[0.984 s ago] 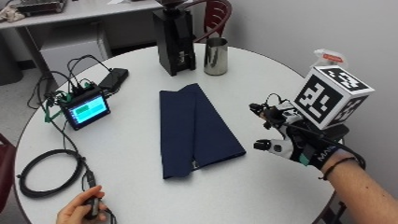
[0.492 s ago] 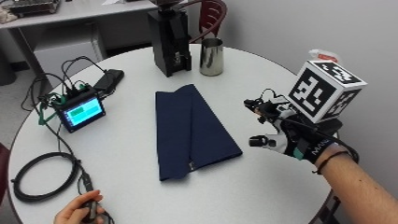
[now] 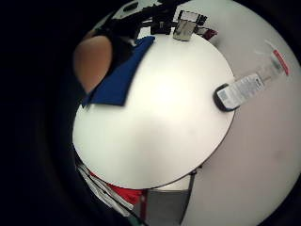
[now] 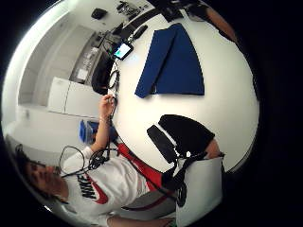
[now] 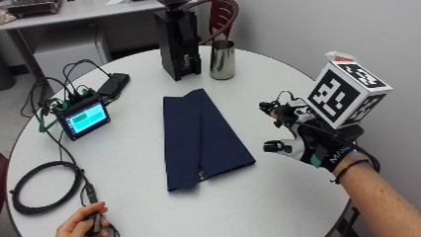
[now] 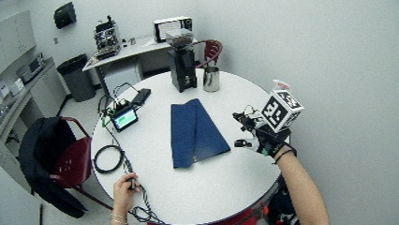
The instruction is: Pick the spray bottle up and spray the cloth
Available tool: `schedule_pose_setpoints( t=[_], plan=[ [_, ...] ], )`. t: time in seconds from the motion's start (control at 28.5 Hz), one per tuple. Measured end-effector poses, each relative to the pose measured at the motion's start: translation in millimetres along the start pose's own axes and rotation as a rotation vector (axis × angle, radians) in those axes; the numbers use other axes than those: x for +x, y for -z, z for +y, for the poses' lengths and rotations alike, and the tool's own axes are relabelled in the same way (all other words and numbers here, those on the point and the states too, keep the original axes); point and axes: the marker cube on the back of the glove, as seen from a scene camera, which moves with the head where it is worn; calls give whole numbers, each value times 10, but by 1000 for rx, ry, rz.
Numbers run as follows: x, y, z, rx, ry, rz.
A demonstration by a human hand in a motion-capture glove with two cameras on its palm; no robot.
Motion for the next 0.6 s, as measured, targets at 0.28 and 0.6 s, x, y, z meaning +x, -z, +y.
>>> schedule_pose_setpoints(
  t=[0.28, 0.6],
  plan=[
    [-72, 155, -157, 99, 9, -69],
    [118, 604, -335, 291, -51, -257]
  ],
)
